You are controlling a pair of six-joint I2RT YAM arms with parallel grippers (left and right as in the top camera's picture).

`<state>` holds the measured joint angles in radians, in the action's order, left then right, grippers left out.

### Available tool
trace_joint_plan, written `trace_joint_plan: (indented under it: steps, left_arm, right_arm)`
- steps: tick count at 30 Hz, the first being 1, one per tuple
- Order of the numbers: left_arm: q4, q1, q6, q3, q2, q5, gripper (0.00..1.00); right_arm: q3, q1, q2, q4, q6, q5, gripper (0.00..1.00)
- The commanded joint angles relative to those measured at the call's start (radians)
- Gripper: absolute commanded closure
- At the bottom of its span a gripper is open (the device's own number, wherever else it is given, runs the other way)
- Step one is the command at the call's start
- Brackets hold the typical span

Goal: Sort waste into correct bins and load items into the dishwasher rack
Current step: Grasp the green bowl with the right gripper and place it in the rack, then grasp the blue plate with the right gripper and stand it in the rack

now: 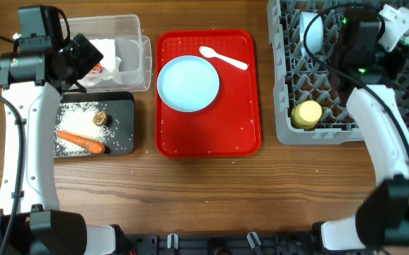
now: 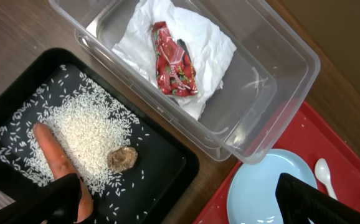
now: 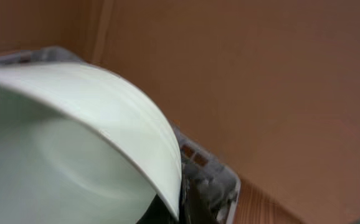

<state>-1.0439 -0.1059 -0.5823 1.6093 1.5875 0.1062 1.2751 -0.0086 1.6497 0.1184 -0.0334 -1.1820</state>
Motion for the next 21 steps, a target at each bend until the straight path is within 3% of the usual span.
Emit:
trace_joint_plan:
  steps: [1, 4, 10, 18, 20, 21]
  left_arm:
    - [-0.001, -0.004, -0.01, -0.001, 0.006, -0.002, 0.0]
    - [-0.001, -0.004, -0.01, -0.001, 0.006, -0.002, 0.0]
    - [-0.001, -0.004, -0.01, -0.001, 0.006, -0.002, 0.0]
    - [-0.001, -0.004, -0.01, -0.001, 0.006, -0.002, 0.0]
    - [-0.001, -0.004, -0.01, -0.001, 0.006, -0.002, 0.0]
    - [-0.001, -0.004, -0.01, -0.001, 0.006, -0.002, 0.0]
  right_arm:
    - [0.013, -0.007, 0.132, -0.261, -0.402, -0.008, 0.96]
    - [0.013, -0.005, 0.235, -0.437, -0.51, 0.084, 0.96]
    - [0.013, -0.004, 0.297, -0.431, -0.41, 0.166, 0.96]
    - [0.007, 0.014, 0.298, -0.025, -0.013, 0.238, 0.95]
    - [0.007, 0.018, 0.297, -0.003, 0.01, 0.238, 0.95]
    - [0.008, 0.023, 0.297, 0.005, 0.01, 0.238, 0.91]
